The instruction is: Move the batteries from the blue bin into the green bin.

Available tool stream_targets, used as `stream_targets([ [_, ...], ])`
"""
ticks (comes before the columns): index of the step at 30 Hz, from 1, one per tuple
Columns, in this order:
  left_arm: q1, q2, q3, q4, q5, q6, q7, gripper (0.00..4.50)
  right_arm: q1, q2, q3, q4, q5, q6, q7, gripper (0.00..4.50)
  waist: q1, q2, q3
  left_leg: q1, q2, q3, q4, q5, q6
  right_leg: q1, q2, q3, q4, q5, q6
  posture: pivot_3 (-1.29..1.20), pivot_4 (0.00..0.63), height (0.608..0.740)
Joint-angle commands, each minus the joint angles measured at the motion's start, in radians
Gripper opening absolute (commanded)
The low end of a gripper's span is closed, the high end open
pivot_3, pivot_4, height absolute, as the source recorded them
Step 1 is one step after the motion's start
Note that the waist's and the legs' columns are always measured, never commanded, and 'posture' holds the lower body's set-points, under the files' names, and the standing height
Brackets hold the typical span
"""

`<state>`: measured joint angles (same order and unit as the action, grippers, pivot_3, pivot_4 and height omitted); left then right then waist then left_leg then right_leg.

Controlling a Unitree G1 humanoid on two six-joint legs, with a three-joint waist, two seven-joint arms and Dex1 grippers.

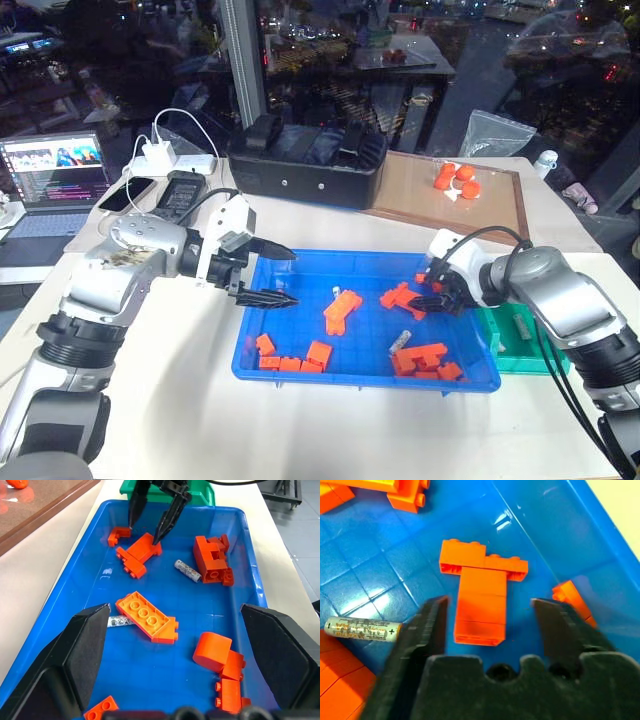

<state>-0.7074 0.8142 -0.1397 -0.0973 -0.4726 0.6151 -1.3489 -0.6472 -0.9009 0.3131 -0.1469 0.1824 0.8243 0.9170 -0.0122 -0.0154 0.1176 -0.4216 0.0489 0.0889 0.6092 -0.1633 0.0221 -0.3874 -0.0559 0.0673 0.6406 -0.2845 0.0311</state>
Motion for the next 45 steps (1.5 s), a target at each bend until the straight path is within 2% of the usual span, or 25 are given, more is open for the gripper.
stream_targets([
  [1,-0.017,0.008,0.015,-0.024,-0.009,0.003,-0.007,4.5,0.059,-0.05,-0.007,-0.104,0.014,-0.165,0.131,4.46,0.001,0.0,0.0,0.0,0.0,0.0,0.0,0.0,0.0,0.0,0.0,0.0,0.0,0.0,0.0,0.0,0.15,0.74],
  [3,-0.023,0.005,0.013,-0.019,-0.009,0.003,-0.007,4.5,0.096,-0.07,0.013,-0.133,0.006,-0.208,0.179,4.46,0.007,0.0,0.0,0.0,0.0,0.0,0.0,0.0,0.0,0.001,0.0,-0.001,-0.001,0.0,0.0,0.0,0.15,0.74],
  [7,-0.026,0.002,0.015,-0.02,-0.006,-0.002,-0.001,4.5,0.108,-0.07,0.033,-0.095,-0.05,-0.242,0.187,4.46,0.003,-0.001,0.0,0.0,0.0,0.001,0.001,0.0,0.0,0.001,0.0,-0.001,0.0,0.0,0.0,0.0,0.15,0.74],
  [22,-0.006,0.003,0.032,-0.044,-0.009,-0.001,0.032,4.5,0.057,-0.028,0.112,0.0,-0.156,-0.348,0.338,4.46,0.0,-0.001,0.0,0.0,0.0,0.001,0.001,0.0,0.0,0.001,0.0,-0.001,0.0,0.0,0.0,0.0,0.15,0.74],
  [25,-0.001,0.003,0.033,-0.047,-0.01,-0.002,0.04,4.5,0.034,-0.01,0.141,0.034,-0.178,-0.358,0.374,3.81,0.001,-0.001,0.0,0.0,0.0,0.001,0.001,0.0,0.0,0.001,0.0,-0.001,0.0,0.0,0.0,0.0,0.15,0.74],
  [35,0.017,0.008,0.045,-0.066,-0.015,0.001,0.062,4.5,-0.022,0.078,0.191,0.204,-0.262,-0.477,0.398,0.38,0.0,-0.001,0.0,0.0,0.0,0.002,0.001,0.0,0.0,0.001,0.001,-0.001,0.001,0.0,0.0,0.0,0.15,0.74],
  [36,0.02,0.009,0.047,-0.068,-0.016,0.003,0.065,4.5,-0.024,0.081,0.186,0.21,-0.264,-0.48,0.4,0.24,0.0,-0.001,0.0,0.0,0.0,0.003,0.001,0.0,0.0,0.001,0.001,-0.001,0.001,0.0,0.0,0.0,0.15,0.74],
  [42,0.028,0.014,0.054,-0.077,-0.023,0.011,0.07,4.5,-0.053,0.07,0.076,0.18,-0.183,-0.422,0.426,0.24,0.001,-0.001,0.0,0.0,0.0,0.003,0.001,0.0,0.0,0.001,0.0,-0.001,0.001,0.0,0.0,0.0,0.15,0.74],
  [45,0.022,0.012,0.057,-0.071,-0.031,0.013,0.062,4.5,-0.091,-0.001,-0.022,0.148,-0.125,-0.334,0.46,0.24,0.003,0.0,0.001,0.0,0.0,0.003,0.001,0.0,0.0,0.001,0.0,-0.001,0.001,0.0,0.0,0.0,0.15,0.74],
])
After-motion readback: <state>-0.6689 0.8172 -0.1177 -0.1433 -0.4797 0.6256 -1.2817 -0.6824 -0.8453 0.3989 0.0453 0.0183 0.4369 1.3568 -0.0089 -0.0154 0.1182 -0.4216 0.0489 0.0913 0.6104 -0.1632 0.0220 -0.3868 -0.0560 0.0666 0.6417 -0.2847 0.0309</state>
